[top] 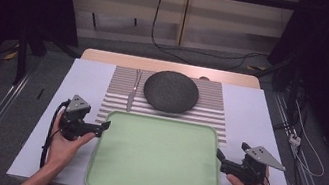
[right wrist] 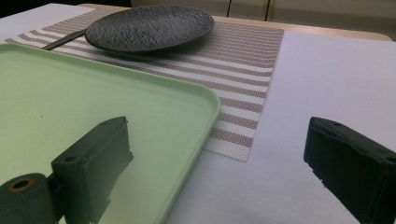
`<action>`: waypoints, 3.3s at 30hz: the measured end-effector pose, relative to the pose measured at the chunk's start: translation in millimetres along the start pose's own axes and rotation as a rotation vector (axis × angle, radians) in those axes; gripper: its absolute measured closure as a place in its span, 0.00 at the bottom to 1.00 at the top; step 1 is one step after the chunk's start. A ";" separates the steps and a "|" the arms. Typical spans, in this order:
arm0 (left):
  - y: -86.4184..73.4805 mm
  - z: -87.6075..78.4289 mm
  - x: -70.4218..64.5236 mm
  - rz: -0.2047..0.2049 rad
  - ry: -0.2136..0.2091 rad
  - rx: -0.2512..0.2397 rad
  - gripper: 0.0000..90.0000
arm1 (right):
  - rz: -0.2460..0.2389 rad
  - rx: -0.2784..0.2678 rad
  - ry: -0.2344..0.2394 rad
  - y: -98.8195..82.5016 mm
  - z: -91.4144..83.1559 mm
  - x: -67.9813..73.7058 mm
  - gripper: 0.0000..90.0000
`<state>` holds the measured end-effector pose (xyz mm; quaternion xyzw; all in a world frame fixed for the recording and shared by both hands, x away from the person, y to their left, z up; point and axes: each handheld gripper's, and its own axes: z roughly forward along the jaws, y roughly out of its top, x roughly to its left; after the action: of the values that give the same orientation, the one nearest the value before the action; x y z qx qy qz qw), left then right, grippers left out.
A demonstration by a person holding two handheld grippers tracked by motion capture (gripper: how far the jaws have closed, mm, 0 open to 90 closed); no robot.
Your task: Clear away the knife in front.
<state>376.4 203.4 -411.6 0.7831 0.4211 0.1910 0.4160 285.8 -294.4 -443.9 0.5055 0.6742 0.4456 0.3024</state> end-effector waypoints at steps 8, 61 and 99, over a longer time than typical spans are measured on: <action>24.9 22.9 6.3 0.001 0.010 0.005 0.11 | 0.004 0.000 0.009 0.3 0.7 -0.5 0.08; 124.7 193.0 44.7 -0.057 0.076 0.213 0.48 | 0.006 0.024 0.040 -0.7 3.4 -0.6 0.09; 127.9 225.1 52.8 -0.053 0.072 0.375 0.87 | 0.011 0.033 0.041 -1.6 4.4 -2.1 0.08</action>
<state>616.9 97.9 -441.2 0.8280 0.4846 0.1261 0.2523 289.6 -295.2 -447.3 0.5048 0.6849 0.4462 0.2775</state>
